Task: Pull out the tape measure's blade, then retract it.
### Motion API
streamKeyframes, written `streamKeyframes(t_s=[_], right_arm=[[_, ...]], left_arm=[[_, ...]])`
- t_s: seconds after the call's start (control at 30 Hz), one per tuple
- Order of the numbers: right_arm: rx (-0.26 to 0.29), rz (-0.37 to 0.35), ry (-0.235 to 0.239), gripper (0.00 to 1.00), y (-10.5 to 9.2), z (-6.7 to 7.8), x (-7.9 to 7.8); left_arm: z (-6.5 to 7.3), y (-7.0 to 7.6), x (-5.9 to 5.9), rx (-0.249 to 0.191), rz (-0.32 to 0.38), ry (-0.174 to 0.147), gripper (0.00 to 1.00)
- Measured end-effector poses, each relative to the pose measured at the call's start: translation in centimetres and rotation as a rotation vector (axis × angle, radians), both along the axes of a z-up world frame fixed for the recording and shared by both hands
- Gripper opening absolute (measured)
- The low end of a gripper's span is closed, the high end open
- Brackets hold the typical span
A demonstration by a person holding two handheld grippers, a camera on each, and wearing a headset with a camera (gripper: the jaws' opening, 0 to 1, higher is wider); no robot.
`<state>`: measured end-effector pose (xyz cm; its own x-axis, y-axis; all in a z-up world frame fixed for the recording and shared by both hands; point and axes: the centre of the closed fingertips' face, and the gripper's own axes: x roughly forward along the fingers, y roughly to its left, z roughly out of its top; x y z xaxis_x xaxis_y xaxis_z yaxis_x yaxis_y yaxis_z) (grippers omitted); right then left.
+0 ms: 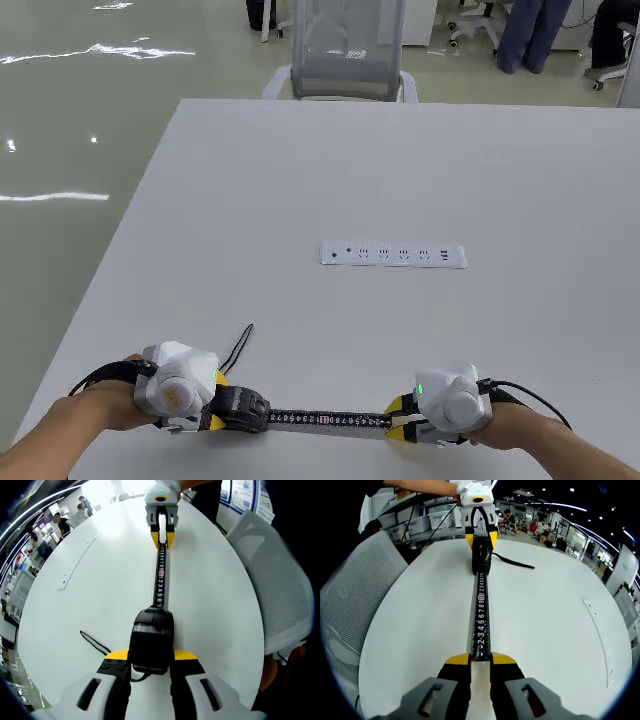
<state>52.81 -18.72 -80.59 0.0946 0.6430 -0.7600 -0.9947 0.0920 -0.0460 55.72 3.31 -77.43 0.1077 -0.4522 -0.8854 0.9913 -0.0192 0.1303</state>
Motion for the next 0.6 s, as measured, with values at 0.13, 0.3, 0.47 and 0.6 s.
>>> streamKeyframes(t_s=[0.13,0.3,0.47,0.6], right_arm=[[-0.002,-0.001,0.001,0.12,-0.27,-0.13,0.03],[-0.002,-0.003,0.001,0.12,-0.53,-0.05,-0.05],[-0.002,-0.005,0.001,0.12,-0.71,-0.13,-0.02],[-0.003,-0.005,0.000,0.12,-0.84,-0.04,-0.03]], left_arm=[[0.02,-0.02,-0.02,0.000,0.000,0.001,0.25],[0.03,-0.04,-0.03,0.000,0.001,0.002,0.25],[0.01,-0.03,-0.02,0.001,0.001,0.002,0.25],[0.03,-0.05,-0.02,0.002,0.001,0.002,0.25]])
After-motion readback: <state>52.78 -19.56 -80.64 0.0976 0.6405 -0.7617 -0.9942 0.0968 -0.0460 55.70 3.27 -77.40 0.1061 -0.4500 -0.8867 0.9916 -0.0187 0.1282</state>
